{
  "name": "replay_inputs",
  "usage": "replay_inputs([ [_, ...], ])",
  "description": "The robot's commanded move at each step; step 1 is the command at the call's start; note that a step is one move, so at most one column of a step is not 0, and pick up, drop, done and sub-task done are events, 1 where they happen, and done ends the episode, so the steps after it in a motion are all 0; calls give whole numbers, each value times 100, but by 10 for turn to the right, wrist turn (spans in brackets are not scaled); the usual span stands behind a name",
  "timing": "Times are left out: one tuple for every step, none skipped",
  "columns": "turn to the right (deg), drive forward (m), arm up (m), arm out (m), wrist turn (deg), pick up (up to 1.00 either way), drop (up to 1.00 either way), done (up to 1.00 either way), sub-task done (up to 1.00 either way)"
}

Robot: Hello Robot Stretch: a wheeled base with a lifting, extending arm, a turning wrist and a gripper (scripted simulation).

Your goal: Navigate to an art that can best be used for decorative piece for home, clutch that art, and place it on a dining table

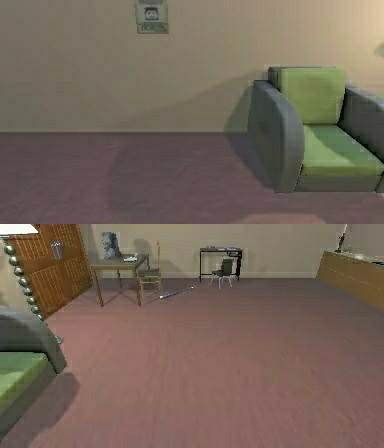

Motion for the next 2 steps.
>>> replay_inputs([
  [450,0,0,0,0,0,0,0,0],
  [450,0,0,0,0,0,0,0,0],
])
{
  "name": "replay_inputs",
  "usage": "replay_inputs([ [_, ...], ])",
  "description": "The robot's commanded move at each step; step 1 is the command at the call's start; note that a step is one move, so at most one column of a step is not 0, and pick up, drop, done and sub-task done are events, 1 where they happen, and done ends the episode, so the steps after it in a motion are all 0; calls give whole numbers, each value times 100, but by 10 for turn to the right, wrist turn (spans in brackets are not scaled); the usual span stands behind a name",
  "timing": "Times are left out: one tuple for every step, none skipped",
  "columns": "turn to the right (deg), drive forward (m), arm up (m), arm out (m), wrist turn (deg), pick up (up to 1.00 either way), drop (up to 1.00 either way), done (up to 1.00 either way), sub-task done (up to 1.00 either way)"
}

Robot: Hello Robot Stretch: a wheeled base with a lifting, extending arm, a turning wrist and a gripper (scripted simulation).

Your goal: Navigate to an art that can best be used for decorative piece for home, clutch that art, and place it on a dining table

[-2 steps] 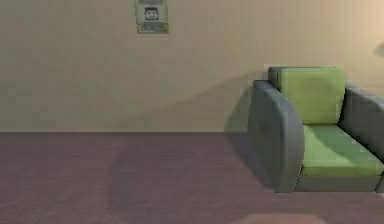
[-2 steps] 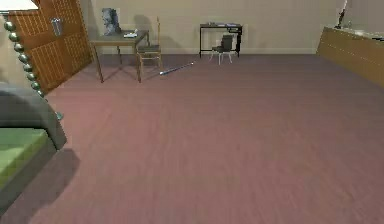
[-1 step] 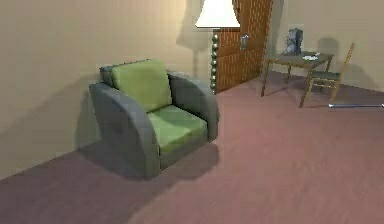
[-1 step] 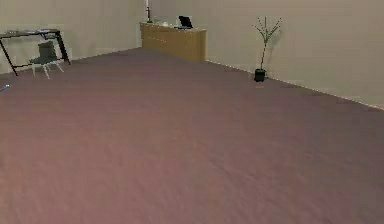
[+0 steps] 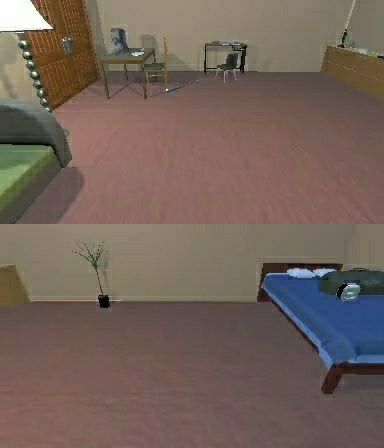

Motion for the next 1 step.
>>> replay_inputs([
  [330,0,0,0,0,0,0,0,0],
])
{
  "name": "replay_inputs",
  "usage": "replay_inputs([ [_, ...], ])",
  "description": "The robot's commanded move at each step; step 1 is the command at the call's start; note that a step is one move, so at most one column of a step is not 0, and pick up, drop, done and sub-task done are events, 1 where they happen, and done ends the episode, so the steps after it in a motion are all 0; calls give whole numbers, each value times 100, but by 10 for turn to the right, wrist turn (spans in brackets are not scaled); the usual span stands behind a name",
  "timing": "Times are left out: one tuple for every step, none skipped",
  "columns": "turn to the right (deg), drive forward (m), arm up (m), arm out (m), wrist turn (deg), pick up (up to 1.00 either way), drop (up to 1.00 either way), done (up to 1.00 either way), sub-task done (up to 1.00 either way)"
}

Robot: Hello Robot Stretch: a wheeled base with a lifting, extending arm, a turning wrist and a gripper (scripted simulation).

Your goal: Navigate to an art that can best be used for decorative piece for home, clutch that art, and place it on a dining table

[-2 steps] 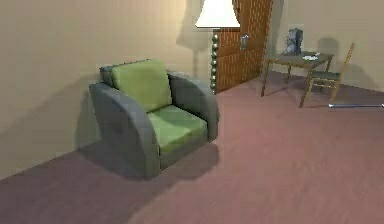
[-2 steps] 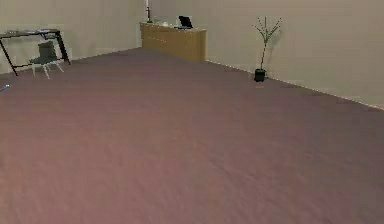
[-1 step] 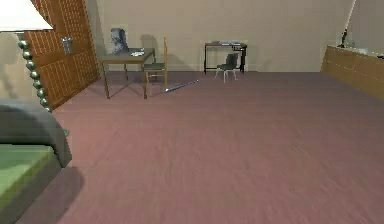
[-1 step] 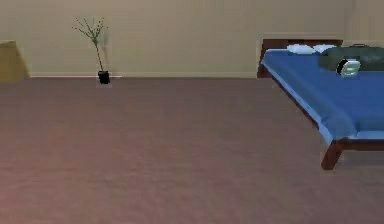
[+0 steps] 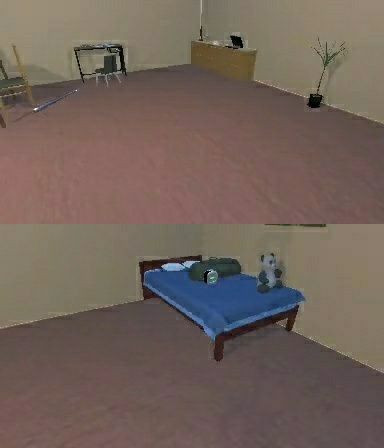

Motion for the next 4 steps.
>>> replay_inputs([
  [0,100,0,0,0,0,0,0,0],
  [0,100,0,0,0,0,0,0,0],
  [0,100,0,0,0,0,0,0,0],
  [0,100,0,0,0,0,0,0,0],
])
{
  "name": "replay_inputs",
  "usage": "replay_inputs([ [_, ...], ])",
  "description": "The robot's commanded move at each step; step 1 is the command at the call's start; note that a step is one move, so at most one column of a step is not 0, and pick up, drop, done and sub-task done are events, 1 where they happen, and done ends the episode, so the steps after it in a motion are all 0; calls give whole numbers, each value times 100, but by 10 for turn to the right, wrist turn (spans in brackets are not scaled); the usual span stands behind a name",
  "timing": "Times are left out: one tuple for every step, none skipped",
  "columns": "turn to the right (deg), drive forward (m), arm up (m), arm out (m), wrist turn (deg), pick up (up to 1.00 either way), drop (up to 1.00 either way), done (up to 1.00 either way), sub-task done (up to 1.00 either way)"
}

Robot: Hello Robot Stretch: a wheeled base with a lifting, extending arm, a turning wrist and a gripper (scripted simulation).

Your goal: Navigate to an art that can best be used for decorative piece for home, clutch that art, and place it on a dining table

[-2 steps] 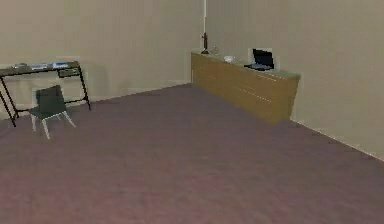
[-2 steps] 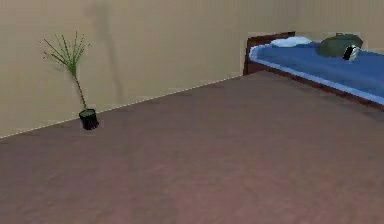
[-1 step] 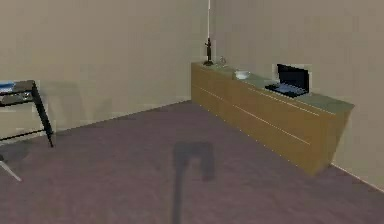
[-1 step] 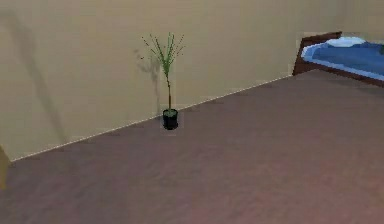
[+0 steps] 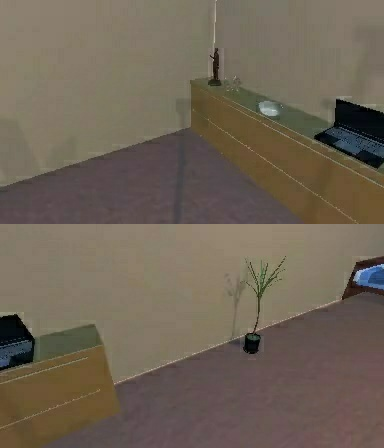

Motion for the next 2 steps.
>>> replay_inputs([
  [0,100,0,0,0,0,0,0,0],
  [120,0,0,0,0,0,0,0,0],
])
